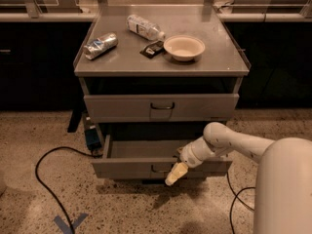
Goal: Open middle drawer
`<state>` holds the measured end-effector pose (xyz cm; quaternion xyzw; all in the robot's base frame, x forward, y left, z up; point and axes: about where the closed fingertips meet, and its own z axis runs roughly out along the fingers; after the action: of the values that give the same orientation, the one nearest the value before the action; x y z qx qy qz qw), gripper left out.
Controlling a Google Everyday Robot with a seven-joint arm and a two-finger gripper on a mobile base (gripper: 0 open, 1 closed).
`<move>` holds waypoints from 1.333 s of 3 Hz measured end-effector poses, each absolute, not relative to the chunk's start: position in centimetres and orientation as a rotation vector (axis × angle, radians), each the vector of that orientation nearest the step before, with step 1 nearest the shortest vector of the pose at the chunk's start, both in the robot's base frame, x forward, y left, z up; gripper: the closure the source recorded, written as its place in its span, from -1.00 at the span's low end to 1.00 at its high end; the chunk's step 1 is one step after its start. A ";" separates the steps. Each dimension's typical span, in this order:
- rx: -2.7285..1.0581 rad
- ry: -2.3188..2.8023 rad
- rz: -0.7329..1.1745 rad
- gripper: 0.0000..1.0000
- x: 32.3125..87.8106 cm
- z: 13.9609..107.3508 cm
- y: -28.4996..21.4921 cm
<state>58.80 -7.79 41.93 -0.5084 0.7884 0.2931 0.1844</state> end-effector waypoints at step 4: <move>-1.426 2.270 0.908 -1.00 53.9 42.4 -8.2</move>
Offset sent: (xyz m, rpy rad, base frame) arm -0.0747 -0.0222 0.0207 0.0081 0.0775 -0.0468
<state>53.85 -8.18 42.38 -0.4977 0.7923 0.3169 0.1552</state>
